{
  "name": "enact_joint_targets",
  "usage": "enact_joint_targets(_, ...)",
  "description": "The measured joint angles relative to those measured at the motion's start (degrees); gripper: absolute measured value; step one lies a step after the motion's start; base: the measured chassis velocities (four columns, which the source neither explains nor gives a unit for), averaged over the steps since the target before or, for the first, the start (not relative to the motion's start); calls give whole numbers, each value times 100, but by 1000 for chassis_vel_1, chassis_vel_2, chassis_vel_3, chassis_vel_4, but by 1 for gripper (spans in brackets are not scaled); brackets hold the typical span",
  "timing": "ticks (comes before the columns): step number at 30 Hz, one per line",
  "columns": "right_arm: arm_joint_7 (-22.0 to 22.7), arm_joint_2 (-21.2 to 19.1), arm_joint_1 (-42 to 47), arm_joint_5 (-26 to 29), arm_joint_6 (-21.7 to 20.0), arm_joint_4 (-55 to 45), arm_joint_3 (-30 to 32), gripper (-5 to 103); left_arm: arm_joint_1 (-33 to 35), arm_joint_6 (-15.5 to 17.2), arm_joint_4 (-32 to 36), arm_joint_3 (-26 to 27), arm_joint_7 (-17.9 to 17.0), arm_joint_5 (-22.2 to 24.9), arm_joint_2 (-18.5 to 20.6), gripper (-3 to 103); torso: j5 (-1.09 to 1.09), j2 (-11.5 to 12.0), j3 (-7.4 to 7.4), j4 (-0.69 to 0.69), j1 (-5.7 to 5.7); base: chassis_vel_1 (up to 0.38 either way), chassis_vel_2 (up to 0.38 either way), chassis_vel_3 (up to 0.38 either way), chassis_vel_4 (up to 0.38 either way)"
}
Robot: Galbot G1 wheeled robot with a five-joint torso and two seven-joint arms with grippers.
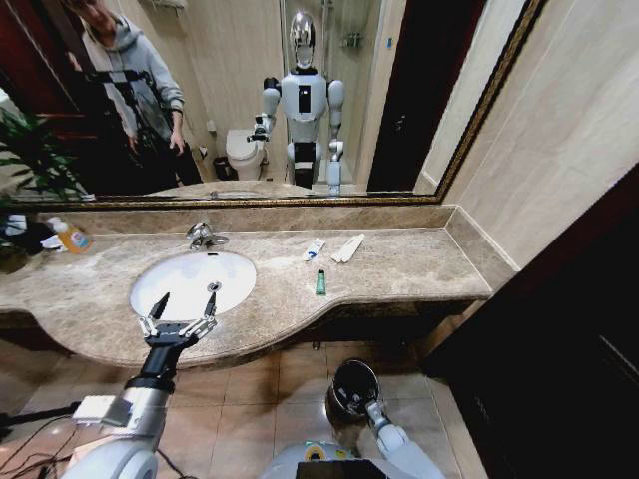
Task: Pick up the trash from the sink and place it in the trash bin.
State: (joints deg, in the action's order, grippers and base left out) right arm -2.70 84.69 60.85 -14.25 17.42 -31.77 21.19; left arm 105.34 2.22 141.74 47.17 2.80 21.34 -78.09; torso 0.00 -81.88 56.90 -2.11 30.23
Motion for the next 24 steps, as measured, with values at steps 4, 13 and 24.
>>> enact_joint_targets(4, 10, -13, 96, 16, 9, -100, 11, 100, 0, 0, 0, 0, 0, 0, 0, 100, 0, 0, 0, 0, 0, 0, 0, 0, 0)
enact_joint_targets(13, -57, -78, 628, 472, -231, -1026, -64, 100, 0, 0, 0, 0, 0, 0, 0, 100, 0, 0, 0, 0, 0, 0, 0, 0, 0)
enact_joint_targets(24, -127, -571, 2041, 1868, -735, -3774, -52, 100, 0, 0, 0, 0, 0, 0, 0, 100, 1, 0, -1, -1, -1, 0, 0, 0, 0)
